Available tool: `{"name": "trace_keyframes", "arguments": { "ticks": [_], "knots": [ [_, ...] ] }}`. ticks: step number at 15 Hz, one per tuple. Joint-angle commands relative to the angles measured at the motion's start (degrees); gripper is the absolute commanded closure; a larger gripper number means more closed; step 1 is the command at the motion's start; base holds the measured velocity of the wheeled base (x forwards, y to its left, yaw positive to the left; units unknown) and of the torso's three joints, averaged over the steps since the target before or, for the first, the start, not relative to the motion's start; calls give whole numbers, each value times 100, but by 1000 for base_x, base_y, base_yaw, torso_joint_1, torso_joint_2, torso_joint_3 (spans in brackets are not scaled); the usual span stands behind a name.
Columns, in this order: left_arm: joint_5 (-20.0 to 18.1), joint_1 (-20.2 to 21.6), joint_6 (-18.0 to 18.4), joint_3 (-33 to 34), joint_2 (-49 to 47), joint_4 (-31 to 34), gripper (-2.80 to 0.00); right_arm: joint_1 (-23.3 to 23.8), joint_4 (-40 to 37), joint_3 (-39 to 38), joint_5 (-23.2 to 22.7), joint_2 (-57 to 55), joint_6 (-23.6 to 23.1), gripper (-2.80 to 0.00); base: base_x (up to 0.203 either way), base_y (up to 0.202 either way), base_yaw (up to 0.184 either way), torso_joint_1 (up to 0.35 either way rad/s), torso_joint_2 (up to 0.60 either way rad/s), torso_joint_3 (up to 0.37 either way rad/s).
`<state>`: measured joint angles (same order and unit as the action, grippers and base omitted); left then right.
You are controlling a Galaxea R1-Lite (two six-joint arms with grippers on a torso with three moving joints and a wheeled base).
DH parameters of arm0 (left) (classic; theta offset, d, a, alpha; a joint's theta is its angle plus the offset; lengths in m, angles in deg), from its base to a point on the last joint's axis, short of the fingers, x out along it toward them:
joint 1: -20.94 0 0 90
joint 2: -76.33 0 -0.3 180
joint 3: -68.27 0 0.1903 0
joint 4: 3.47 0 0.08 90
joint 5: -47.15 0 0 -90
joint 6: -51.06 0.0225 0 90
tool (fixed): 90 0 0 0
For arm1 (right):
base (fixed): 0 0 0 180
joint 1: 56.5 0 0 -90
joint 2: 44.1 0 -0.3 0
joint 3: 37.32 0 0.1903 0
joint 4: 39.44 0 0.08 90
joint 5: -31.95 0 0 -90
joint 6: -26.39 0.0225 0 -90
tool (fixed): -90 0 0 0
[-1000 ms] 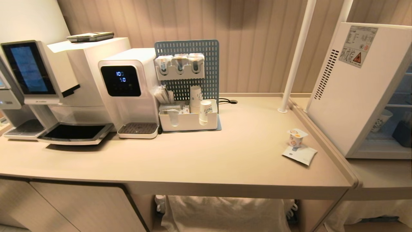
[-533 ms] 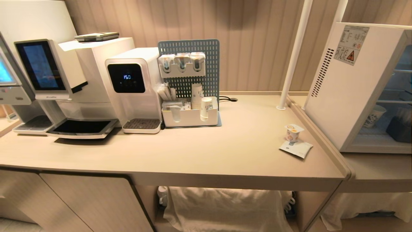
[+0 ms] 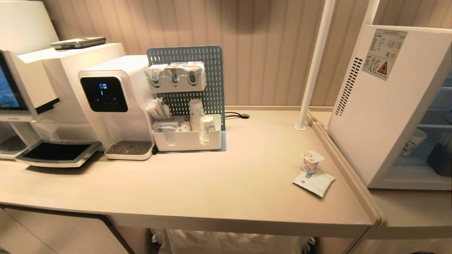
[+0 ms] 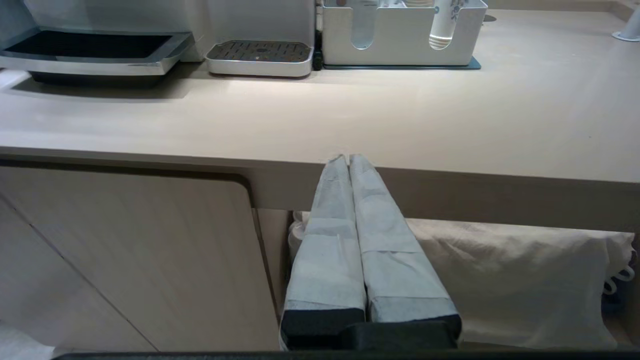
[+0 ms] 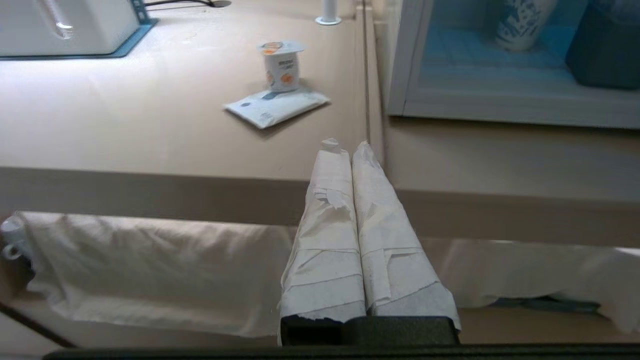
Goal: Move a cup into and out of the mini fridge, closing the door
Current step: Close the freezer door
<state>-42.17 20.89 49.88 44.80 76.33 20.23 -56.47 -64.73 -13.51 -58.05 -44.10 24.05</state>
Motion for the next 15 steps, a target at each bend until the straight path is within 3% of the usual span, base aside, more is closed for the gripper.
{"name": "trace_keyframes", "arguments": {
  "ticks": [1, 15],
  "knots": [
    [2, -4, -5, 1, -9, 5, 0, 6, -1, 0, 0, -9, -3, 0, 154, -190, 2, -2, 3, -2],
    [2, -4, -5, 1, -9, 1, 0, 6, -19, 0, 0, -9, -30, 0, -21, -159, 3, 3, 2, 2]
  ]
}}
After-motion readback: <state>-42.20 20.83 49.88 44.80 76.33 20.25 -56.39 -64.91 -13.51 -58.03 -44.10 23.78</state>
